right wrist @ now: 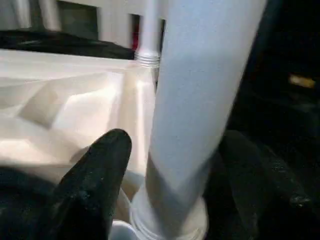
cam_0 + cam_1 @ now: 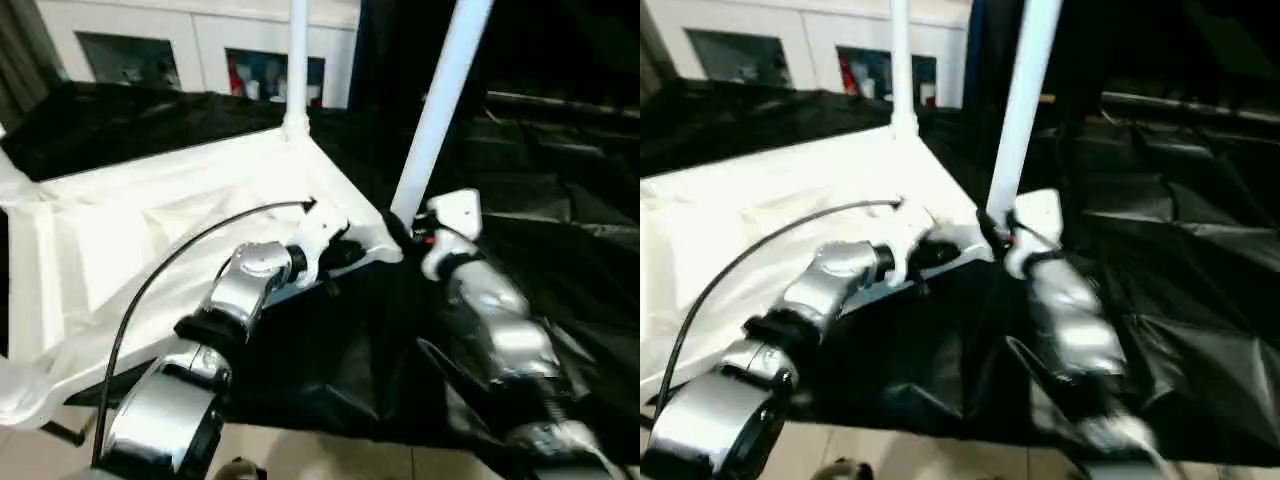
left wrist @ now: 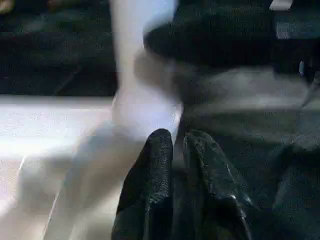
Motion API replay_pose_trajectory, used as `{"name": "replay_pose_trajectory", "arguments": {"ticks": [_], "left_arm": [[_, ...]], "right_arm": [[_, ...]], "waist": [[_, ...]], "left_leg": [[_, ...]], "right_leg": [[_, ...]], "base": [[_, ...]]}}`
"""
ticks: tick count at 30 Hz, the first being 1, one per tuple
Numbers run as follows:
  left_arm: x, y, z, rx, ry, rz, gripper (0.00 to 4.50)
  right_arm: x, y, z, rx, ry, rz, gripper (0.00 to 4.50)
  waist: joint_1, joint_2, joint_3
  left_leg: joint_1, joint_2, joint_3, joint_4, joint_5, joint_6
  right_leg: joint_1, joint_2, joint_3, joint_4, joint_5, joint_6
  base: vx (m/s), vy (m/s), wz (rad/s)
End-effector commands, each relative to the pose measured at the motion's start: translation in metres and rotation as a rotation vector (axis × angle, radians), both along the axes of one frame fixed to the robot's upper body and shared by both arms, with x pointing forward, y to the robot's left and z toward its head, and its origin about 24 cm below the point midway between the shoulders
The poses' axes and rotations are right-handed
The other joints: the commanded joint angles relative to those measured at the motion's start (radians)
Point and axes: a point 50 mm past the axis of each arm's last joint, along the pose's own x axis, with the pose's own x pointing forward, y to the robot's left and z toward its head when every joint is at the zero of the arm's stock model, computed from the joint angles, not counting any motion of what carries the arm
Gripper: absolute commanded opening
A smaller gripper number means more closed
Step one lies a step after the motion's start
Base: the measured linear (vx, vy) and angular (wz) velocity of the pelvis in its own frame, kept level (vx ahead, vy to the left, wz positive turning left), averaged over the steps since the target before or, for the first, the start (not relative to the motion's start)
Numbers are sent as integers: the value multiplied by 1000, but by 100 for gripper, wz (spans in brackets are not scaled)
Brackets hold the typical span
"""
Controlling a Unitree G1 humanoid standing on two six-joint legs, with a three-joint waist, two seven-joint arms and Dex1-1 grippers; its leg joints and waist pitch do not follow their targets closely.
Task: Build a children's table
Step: Rotate leg to tighten
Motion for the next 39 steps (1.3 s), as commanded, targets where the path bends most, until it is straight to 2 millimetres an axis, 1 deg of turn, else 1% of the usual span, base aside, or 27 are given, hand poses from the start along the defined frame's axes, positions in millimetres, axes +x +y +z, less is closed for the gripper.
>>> {"name": "replay_pose_trajectory", "arguments": {"ticks": [1, 4, 6, 7, 9, 10, 11, 12, 13, 15, 16, 17, 18, 19, 20, 21, 22, 23, 26, 27, 29, 31, 32, 34, 36, 38, 39], "left_arm": [[0, 9, 17, -35, -35, -15, 100], [-3, 30, 28, -38, -38, -18, 125], [-5, 36, 30, -27, -34, -29, 137], [-9, 43, 32, -16, -26, -39, 155], [-23, 64, 36, 40, 11, -81, 161], [-23, 64, 36, 40, 11, -81, 170], [-32, 75, 34, 81, 37, -98, 190], [-45, 88, 31, 130, 83, -114, 190], [-53, 95, 29, 154, 109, -120, 196], [-61, 100, 27, 179, 134, -127, 215], [-61, 100, 27, 179, 134, -127, 215], [-61, 100, 27, 179, 134, -127, 228], [-74, 106, 22, 200, 180, -136, 245], [-85, 110, 19, 218, 215, -140, 245], [-92, 114, 15, 237, 240, -126, 261], [-95, 117, 12, 249, 249, -89, 270], [-95, 117, 12, 250, 250, -85, 270], [-97, 120, 10, 258, 262, -42, 281], [-101, 121, 6, 273, 293, -20, 305], [-105, 122, 3, 292, 312, -9, 308], [-106, 123, 1, 302, 320, -1, 329], [-108, 125, -3, 321, 329, 18, 352], [-108, 125, -4, 326, 328, 24, 358], [-108, 126, -5, 337, 327, 38, 386], [-109, 128, -9, 365, 328, 72, 399], [-109, 129, -10, 383, 322, 88, 405], [-110, 129, -11, 394, 320, 99, 416]], "right_arm": [[-13, 2, 7, -8, 2, 130, 314], [-26, -6, 12, -36, 12, 207, 314], [-28, -8, 14, -42, 16, 219, 314], [-31, -9, 16, -45, 21, 236, 314], [-36, -11, 19, -63, 40, 276, 314], [-36, -11, 19, -63, 40, 276, 314], [-38, -11, 20, -65, 48, 290, 314], [-40, -8, 21, -53, 60, 313, 314], [-42, -6, 21, -41, 66, 326, 314], [-42, -3, 20, -32, 71, 333, 314], [-42, -3, 20, -32, 71, 333, 314], [-42, -3, 20, -32, 71, 333, 314], [-40, 8, 16, -15, 77, 355, 314], [-37, 19, 12, 5, 81, 366, 314], [-32, 33, 8, 26, 81, 372, 314], [-24, 47, 5, 60, 88, 355, 314], [-23, 48, 4, 63, 89, 352, 314], [-14, 61, 1, 95, 101, 325, 314], [-1, 75, -5, 139, 134, 276, 314], [4, 79, -7, 152, 143, 254, 314], [6, 80, -8, 155, 145, 245, 314], [15, 79, -10, 178, 163, 180, 314], [17, 78, -11, 185, 168, 165, 314], [22, 77, -12, 205, 180, 127, 314], [35, 67, -12, 240, 179, -4, 314], [42, 59, -12, 261, 180, -87, 314], [47, 53, -12, 275, 182, -150, 314]], "waist": [[5, -11, -73], [-2, -8, -65], [-8, -6, -63], [-12, -3, -61], [-14, -3, -59], [-13, 0, -62], [-17, 0, -60], [-16, 5, -65], [-21, 5, -59], [-22, 6, -58], [-19, 8, -61], [-18, 7, -58], [-12, 8, -56], [-12, 6, -58], [-25, 4, -54], [-35, 6, -55], [-37, 3, -56], [-46, 7, -52], [-48, 14, -53], [-47, 9, -50], [-46, 13, -53], [-48, 10, -57], [-49, 9, -57], [-50, 8, -56], [-51, 4, -56], [-52, 7, -56], [-53, 2, -55]], "left_leg": [[19, 47, -23, -58, -143, 103], [19, 47, -22, -62, -195, 86], [21, 49, -24, -67, -219, 61], [27, 49, -25, -69, -253, 33], [29, 52, -25, -73, -267, 19], [31, 55, -27, -74, -262, 12], [30, 49, -23, -73, -250, 11], [33, 54, -27, -73, -243, 3], [23, 52, -25, -77, -228, 9], [32, 46, -18, -73, -237, 9], [32, 48, -22, -72, -234, 3], [32, 47, -19, -74, -242, 0], [37, 47, -19, -74, -259, -6], [32, 50, -24, -76, -258, -16], [22, 47, -24, -83, -267, -16], [25, 46, -26, -83, -277, -23], [29, 46, -23, -79, -279, -23], [30, 44, -25, -81, -308, -38], [37, 46, -26, -82, -315, -57], [37, 45, -26, -84, -307, -60], [37, 44, -25, -84, -293, -63], [34, 40, -22, -79, -229, -57], [33, 41, -22, -79, -226, -55], [32, 39, -21, -77, -226, -51], [32, 38, -20, -76, -229, -48], [36, 40, -20, -76, -250, -55], [36, 40, -19, -76, -256, -56]], "right_leg": [[58, -66, 46, -58, -34, -225], [55, -65, 47, -71, -137, -207], [51, -64, 47, -75, -204, -192], [45, -62, 48, -80, -263, -180], [39, -59, 50, -82, -279, -174], [42, -62, 51, -76, -261, -176], [36, -54, 51, -76, -228, -177], [41, -59, 51, -67, -203, -186], [42, -54, 52, -64, -183, -184], [34, -50, 54, -72, -195, -186], [37, -54, 53, -68, -192, -189], [33, -51, 54, -73, -210, -186], [30, -52, 55, -76, -230, -181], [36, -57, 53, -68, -225, -184], [35, -53, 52, -70, -241, -177], [33, -52, 52, -72, -254, -177], [28, -53, 54, -73, -257, -180], [24, -55, 56, -78, -306, -184], [20, -50, 57, -74, -287, -179], [22, -46, 57, -72, -265, -175], [25, -43, 56, -67, -225, -169], [32, -40, 56, -57, -120, -181], [32, -42, 56, -56, -111, -185], [35, -44, 57, -56, -112, -184], [37, -45, 57, -59, -135, -182], [31, -48, 57, -60, -170, -186], [33, -45, 58, -61, -181, -178]], "base": [[0, 0, 0], [0, 0, 0], [0, 0, 0], [0, 0, 0], [0, 0, 0], [0, 0, 0], [0, 0, 0], [0, 0, 0], [0, 0, 0], [0, 0, 0], [0, 0, 0], [0, 0, 0], [0, 0, 0], [0, 0, 0], [0, 0, 0], [0, 0, 0], [0, 0, 0], [0, 0, 0], [0, 0, 0], [0, 0, 0], [0, 0, 0], [0, 0, 0], [0, 0, 0], [0, 0, 0], [0, 0, 0], [0, 0, 0], [0, 0, 0]]}}
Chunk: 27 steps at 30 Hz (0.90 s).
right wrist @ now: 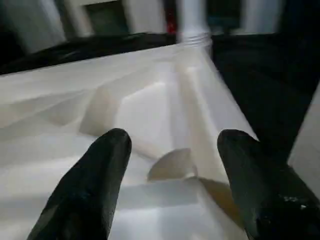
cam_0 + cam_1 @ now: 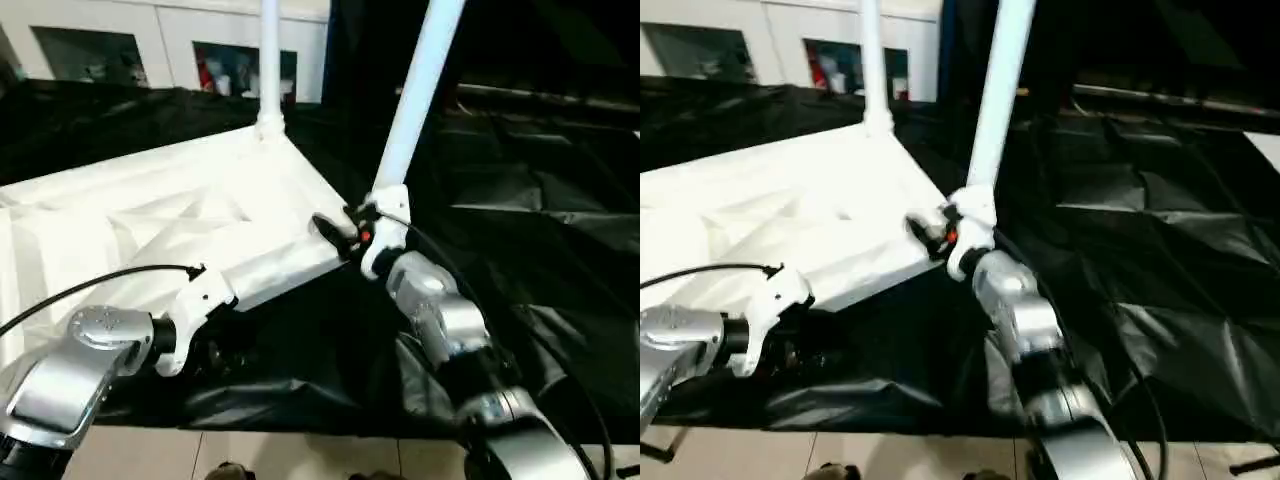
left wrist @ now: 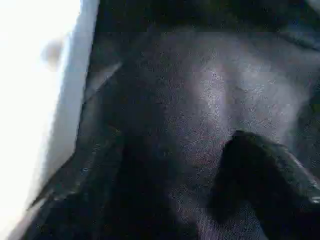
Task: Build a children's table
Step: Rotate leg to tighten
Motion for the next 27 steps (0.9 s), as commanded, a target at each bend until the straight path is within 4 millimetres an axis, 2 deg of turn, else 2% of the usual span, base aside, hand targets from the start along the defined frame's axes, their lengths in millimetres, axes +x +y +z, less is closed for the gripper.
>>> {"name": "replay_pose_trajectory", "arguments": {"ticks": [1, 3, 7, 9, 10, 11, 12, 16, 19, 20, 21, 22, 23, 24, 25, 27], "left_arm": [[-1, 2, -1, 48, -19, 17, 430], [-1, 2, -2, 66, -27, 23, 442], [0, 3, -3, 92, -42, 29, 447], [3, 4, -4, 115, -71, 43, 447], [3, 4, -4, 115, -71, 43, 447], [6, 4, -3, 128, -99, 56, 447], [6, 4, -3, 129, -100, 57, 447], [12, 3, -2, 131, -145, 64, 447], [14, 2, -1, 126, -164, 64, 447], [15, 0, 1, 99, -186, 51, 447], [15, -2, 3, 71, -198, 37, 447], [15, -2, 3, 69, -199, 36, 447], [13, -3, 5, 42, -207, 16, 447], [10, -1, 6, 23, -198, -6, 447], [10, -1, 6, 22, -198, -7, 447], [-1, 7, 7, -17, -147, -42, 447]], "right_arm": [[11, -27, -1, 31, 16, -190, 314], [15, -36, -2, 45, 25, -264, 314], [20, -51, -2, 56, 34, -359, 314], [24, -70, 0, 57, 29, -449, 314], [24, -70, 0, 57, 29, -449, 314], [27, -82, 2, 49, 20, -505, 314], [27, -82, 2, 48, 19, -508, 314], [29, -112, 8, 17, -7, -600, 314], [29, -122, 9, 9, -12, -625, 314], [29, -132, 11, -1, -17, -639, 314], [30, -135, 12, -8, -21, -621, 314], [30, -135, 12, -8, -21, -620, 314], [30, -135, 14, -23, -35, -572, 314], [32, -130, 17, -42, -59, -483, 314], [32, -130, 17, -43, -60, -478, 314], [31, -114, 21, -73, -115, -259, 314]], "waist": [[-2, 20, -61], [3, 21, -61], [5, 20, -65], [12, 21, -67], [14, 21, -67], [20, 21, -67], [21, 19, -68], [24, 19, -72], [24, 15, -74], [23, 15, -75], [19, 14, -75], [20, 20, -74], [18, 15, -74], [17, 19, -73], [15, 16, -74], [3, 12, -73]], "left_leg": [[36, 38, -17, -70, -268, -50], [38, 37, -16, -69, -277, -54], [35, 37, -16, -67, -266, -54], [35, 36, -15, -65, -255, -51], [36, 35, -14, -64, -252, -51], [38, 35, -12, -63, -252, -49], [36, 34, -13, -62, -253, -51], [32, 33, -13, -59, -249, -51], [26, 31, -14, -55, -220, -40], [23, 30, -13, -53, -216, -36], [21, 28, -14, -52, -221, -31], [21, 28, -14, -52, -227, -30], [20, 28, -14, -51, -233, -24], [19, 29, -14, -50, -238, -21], [16, 28, -15, -49, -239, -15], [11, 30, -16, -49, -226, 4]], "right_leg": [[30, -53, 54, -64, -188, -176], [28, -48, 53, -66, -193, -163], [31, -48, 52, -60, -155, -160], [32, -48, 51, -59, -147, -158], [32, -46, 51, -58, -143, -158], [29, -46, 52, -58, -135, -158], [31, -46, 51, -56, -136, -162], [35, -45, 49, -55, -130, -159], [41, -45, 47, -50, -96, -164], [43, -45, 47, -49, -96, -165], [45, -46, 46, -52, -109, -169], [44, -48, 46, -53, -115, -172], [45, -47, 46, -55, -121, -176], [44, -47, 46, -54, -122, -181], [47, -47, 45, -53, -120, -186], [50, -48, 44, -52, -107, -206]], "base": [[0, 0, 0], [0, 0, 0], [0, 0, 0], [0, 0, 0], [0, 0, 0], [0, 0, 0], [0, 0, 0], [0, 0, 0], [0, 0, 0], [0, 0, 0], [0, 0, 0], [0, 0, 0], [0, 0, 0], [0, 0, 0], [0, 0, 0], [0, 0, 0]]}}
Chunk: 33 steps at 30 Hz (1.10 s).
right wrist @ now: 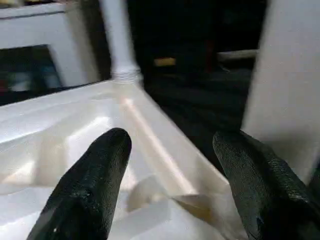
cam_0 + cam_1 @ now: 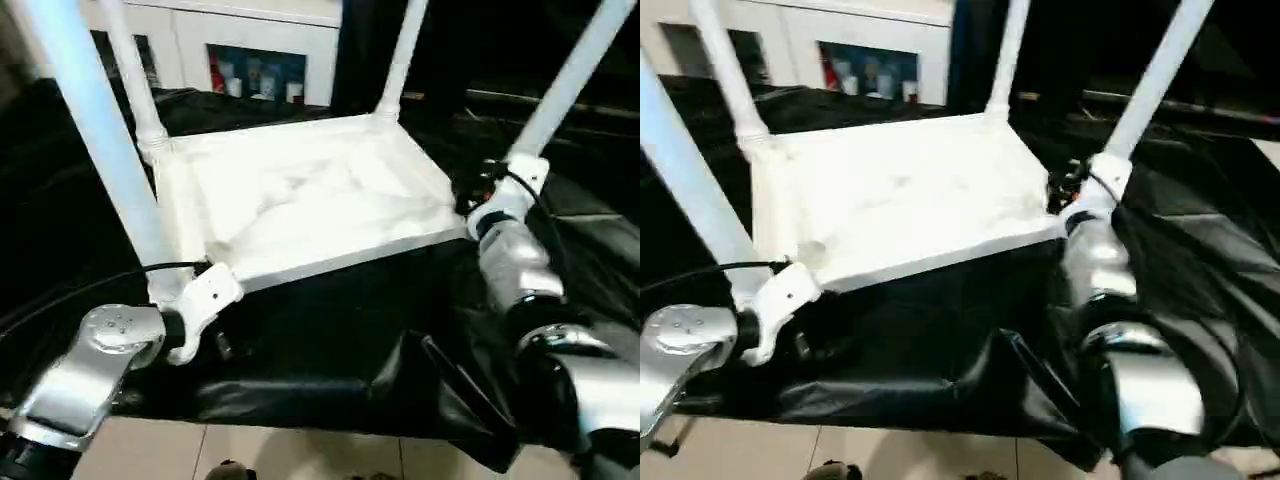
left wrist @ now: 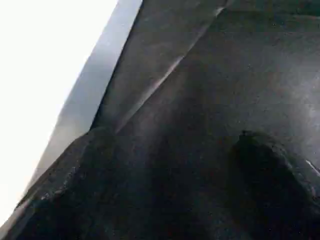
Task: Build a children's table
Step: Rotate leg to tighten
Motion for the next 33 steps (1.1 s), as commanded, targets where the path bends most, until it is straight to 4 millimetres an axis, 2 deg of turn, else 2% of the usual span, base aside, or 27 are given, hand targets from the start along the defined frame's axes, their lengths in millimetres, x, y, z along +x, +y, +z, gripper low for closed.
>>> {"name": "replay_pose_trajectory", "arguments": {"ticks": [1, 3, 4, 5, 6, 8, 9, 12, 13, 16, 17, 18, 23, 26, 28, 29, 32, 33], "left_arm": [[-9, 5, 4, -37, 28, -38, 447], [-14, 14, 3, -35, 56, -22, 447], [-19, 26, 2, -17, 73, 3, 447], [-23, 41, 3, -19, 64, 55, 447], [-23, 42, 3, -19, 63, 58, 447], [-23, 47, 5, -23, 55, 83, 447], [-23, 55, 7, -32, 27, 122, 447], [-23, 81, 14, -44, -49, 214, 447], [-26, 98, 16, -25, -68, 251, 447], [-28, 107, 20, -59, -89, 281, 447], [-28, 109, 21, -72, -100, 291, 447], [-27, 113, 25, -106, -119, 311, 447], [-26, 122, 32, -160, -159, 352, 447], [-21, 128, 32, -165, -202, 403, 447], [-14, 130, 32, -165, -252, 448, 447], [-8, 130, 30, -161, -298, 483, 447], [1, 131, 30, -171, -356, 529, 447], [4, 130, 31, -225, -367, 544, 447]], "right_arm": [[0, 15, 7, -45, -49, 191, 314], [-4, 22, 5, -59, -58, 275, 314], [-9, 27, 1, -85, -61, 337, 314], [-18, 30, -6, -112, -65, 379, 314], [-18, 30, -6, -113, -65, 380, 314], [-22, 30, -9, -121, -65, 390, 314], [-26, 28, -13, -138, -66, 367, 314], [-42, 16, -27, -134, -49, 256, 314], [-53, 7, -34, -104, -13, 222, 314], [-61, -1, -35, -127, 7, 201, 314], [-63, -4, -36, -123, 16, 191, 314], [-67, -8, -37, -130, 39, 174, 314], [-76, -19, -45, -188, 111, 122, 314], [-78, -18, -46, -191, 136, 128, 314], [-78, -13, -49, -195, 158, 155, 314], [-78, -7, -52, -203, 177, 185, 314], [-78, -1, -54, -199, 188, 204, 314], [-78, 1, -55, -201, 194, 213, 314]], "waist": [[-1, 14, -72], [-6, 14, -69], [-6, 15, -68], [-7, 12, -64], [-1, 15, -63], [-2, 19, -64], [4, 18, -59], [10, 22, -55], [13, 22, -50], [7, 20, -50], [8, 25, -49], [7, 25, -48], [6, 25, -48], [6, 22, -49], [7, 23, -49], [6, 19, -50], [7, 18, -54], [7, 14, -57]], "left_leg": [[11, 28, -17, -59, -219, 13], [16, 32, -15, -58, -210, 22], [15, 33, -15, -59, -208, 23], [20, 35, -14, -61, -215, 26], [22, 35, -13, -62, -216, 25], [29, 37, -13, -64, -229, 13], [32, 37, -13, -67, -252, 4], [38, 38, -15, -74, -316, -26], [37, 36, -18, -80, -354, -36], [39, 36, -22, -83, -390, -42], [40, 35, -23, -83, -395, -43], [39, 36, -23, -84, -400, -44], [39, 34, -21, -82, -386, -43], [39, 33, -21, -81, -380, -39], [40, 35, -21, -81, -376, -41], [40, 36, -21, -81, -372, -41], [37, 36, -21, -80, -347, -39], [36, 37, -21, -79, -328, -37]], "right_leg": [[50, -52, 43, -57, -111, -216], [45, -49, 45, -58, -108, -230], [45, -50, 45, -57, -110, -233], [41, -46, 46, -62, -133, -226], [41, -47, 47, -65, -142, -218], [36, -44, 48, -67, -160, -215], [31, -44, 48, -71, -192, -216], [26, -45, 50, -78, -259, -183], [25, -42, 51, -85, -294, -152], [23, -45, 51, -88, -326, -141], [22, -45, 52, -88, -332, -141], [21, -47, 52, -90, -335, -142], [19, -48, 54, -88, -315, -148], [20, -47, 53, -87, -305, -150], [21, -48, 53, -87, -296, -153], [23, -47, 53, -87, -280, -154], [27, -51, 53, -83, -260, -155], [29, -52, 53, -81, -242, -160]], "base": [[0, 0, 0], [0, 0, 0], [0, 0, 0], [0, 0, 0], [0, 0, 0], [0, 0, 0], [0, 0, 0], [0, 0, 0], [0, 0, 0], [0, 0, 0], [0, 0, 0], [0, 0, 0], [0, 0, 0], [0, 0, 0], [0, 0, 0], [0, 0, 0], [0, 0, 0], [0, 0, 0]]}}
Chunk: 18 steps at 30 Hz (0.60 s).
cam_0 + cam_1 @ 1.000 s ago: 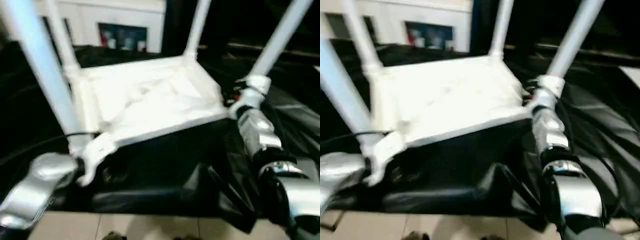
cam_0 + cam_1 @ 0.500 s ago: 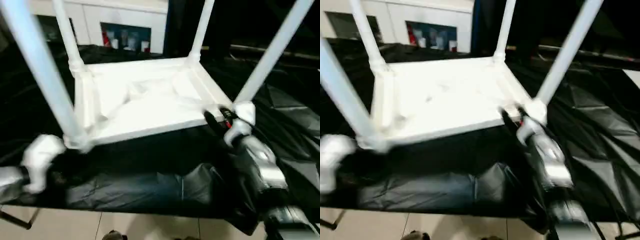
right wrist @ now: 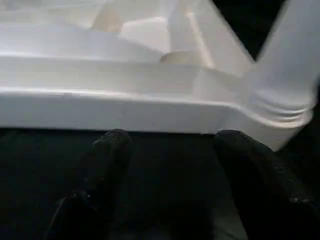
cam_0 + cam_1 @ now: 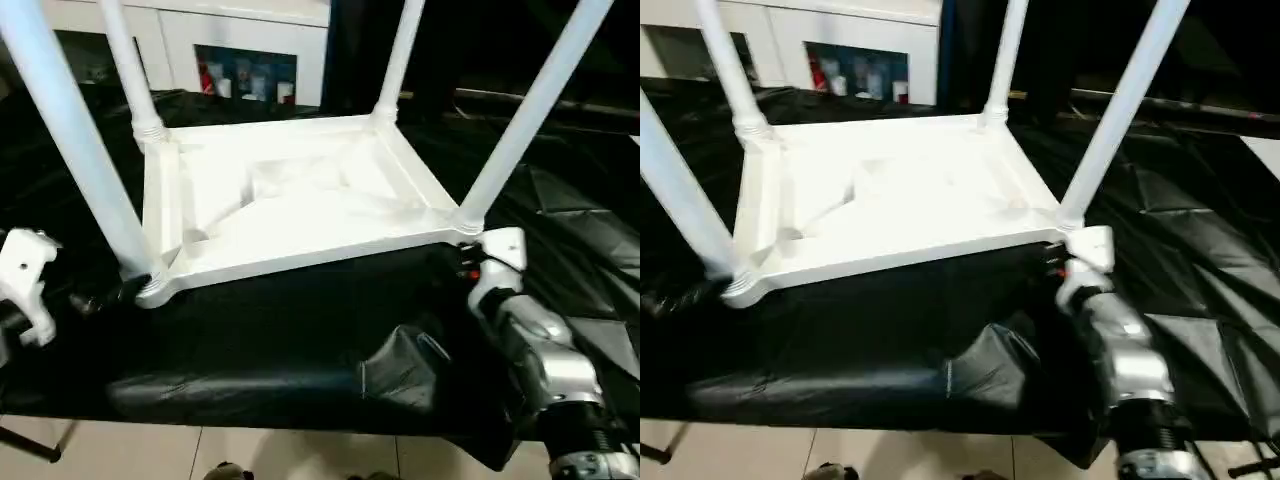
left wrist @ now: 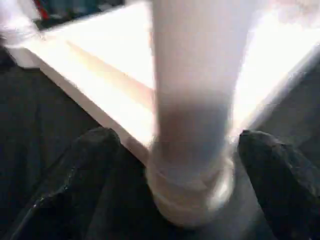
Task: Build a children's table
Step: Rotate leg to tighten, then rotate table base
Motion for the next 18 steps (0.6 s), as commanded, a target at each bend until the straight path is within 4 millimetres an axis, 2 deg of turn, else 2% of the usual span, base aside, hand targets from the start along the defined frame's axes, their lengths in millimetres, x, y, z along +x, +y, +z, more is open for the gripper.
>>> {"name": "replay_pose_trajectory", "arguments": {"ticks": [1, 3, 4, 6, 10, 13, 14, 16, 18], "left_arm": [[3, 1, 2, -30, -36, 26, 447], [11, -8, 6, -141, -85, 4, 447], [14, -11, 7, -178, -103, -5, 447], [20, -16, 8, -211, -132, -9, 447], [31, -46, 11, -337, -134, -143, 447], [29, -57, 13, -375, -118, -209, 447], [25, -67, 14, -414, -83, -286, 447], [21, -74, 14, -432, -45, -351, 447], [10, -85, 13, -455, 37, -463, 447]], "right_arm": [[1, 2, 3, -15, -1, 11, 314], [1, 7, -1, -19, 21, 29, 314], [2, 10, -3, -22, 31, 39, 314], [4, 13, -4, -37, 36, 48, 314], [15, 24, -10, -66, 72, 75, 314], [19, 27, -12, -74, 88, 83, 314], [22, 29, -14, -81, 104, 88, 314], [24, 30, -16, -90, 111, 91, 314], [28, 33, -18, -99, 118, 103, 314]], "waist": [[4, 16, -57], [5, 17, -58], [6, 11, -61], [6, 10, -58], [4, 9, -59], [5, 9, -62], [5, 9, -65], [7, 9, -67], [9, 8, -66]], "left_leg": [[32, 30, -21, -77, -320, -37], [31, 30, -19, -75, -309, -34], [30, 29, -18, -73, -292, -32], [29, 29, -18, -74, -295, -32], [32, 29, -17, -72, -303, -41], [29, 30, -16, -70, -268, -36], [31, 30, -14, -67, -246, -31], [32, 31, -11, -64, -220, -24], [30, 30, -10, -64, -215, -18]], "right_leg": [[28, -60, 52, -74, -236, -161], [28, -61, 53, -73, -221, -168], [31, -63, 52, -71, -213, -181], [29, -63, 52, -73, -224, -179], [28, -65, 51, -75, -257, -179], [33, -63, 52, -68, -199, -183], [33, -63, 52, -62, -165, -189], [33, -62, 50, -57, -131, -213], [34, -62, 50, -54, -130, -216]], "base": [[0, 0, 0], [0, 0, 0], [0, 0, 0], [0, 0, 0], [0, 0, 0], [0, 0, 0], [0, 0, 0], [0, 0, 0], [0, 0, 0]]}}
